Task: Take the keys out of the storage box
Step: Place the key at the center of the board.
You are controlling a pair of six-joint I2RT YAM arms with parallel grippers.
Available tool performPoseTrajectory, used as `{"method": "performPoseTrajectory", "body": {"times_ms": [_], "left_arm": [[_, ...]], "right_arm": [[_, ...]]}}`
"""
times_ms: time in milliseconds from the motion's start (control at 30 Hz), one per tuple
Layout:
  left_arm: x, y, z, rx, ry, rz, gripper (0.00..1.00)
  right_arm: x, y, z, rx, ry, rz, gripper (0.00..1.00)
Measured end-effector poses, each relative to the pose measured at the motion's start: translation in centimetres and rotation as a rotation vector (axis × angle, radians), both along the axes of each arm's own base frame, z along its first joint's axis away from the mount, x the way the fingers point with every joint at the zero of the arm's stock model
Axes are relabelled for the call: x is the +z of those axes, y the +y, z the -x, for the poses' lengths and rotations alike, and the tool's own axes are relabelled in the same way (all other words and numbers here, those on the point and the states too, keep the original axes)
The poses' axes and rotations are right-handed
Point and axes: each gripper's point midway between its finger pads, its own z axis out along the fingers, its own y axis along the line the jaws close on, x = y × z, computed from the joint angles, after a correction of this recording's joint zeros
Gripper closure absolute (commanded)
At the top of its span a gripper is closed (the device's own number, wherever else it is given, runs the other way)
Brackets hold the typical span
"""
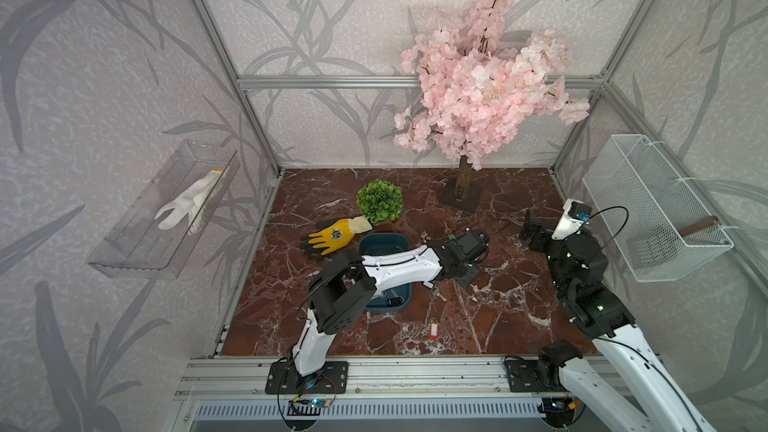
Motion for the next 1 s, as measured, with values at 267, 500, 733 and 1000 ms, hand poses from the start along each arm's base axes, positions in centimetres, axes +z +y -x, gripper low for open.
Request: {"method": "performPoseTrajectory", "body": {"times_ms": [267,500,733,1000], "left_arm": [[-1.4,1.2,-2.6,0.094,0.066,0.005,1.00],[-3.2,1.4,-3.9,0.129,0.111,0.000,1.00],[-3.5,-0.1,-4.5,0.118,0.120,0.018,1.00],[-4.0,-0.3,-4.9,0.121,0.126,0.010,0.76]], "right_arm": [[-0.2,-0.6,0.1,-0.029,0.008,0.030,0.01],[-0.9,-0.3,-0.4,-0.021,0.034,0.038,0.01],[-1.0,-0.1,-0.4,-0.013,0.037,0.037,0.01],[-1.0,-0.1,-0.5,-0.009,0.038,0.036,0.01]]}}
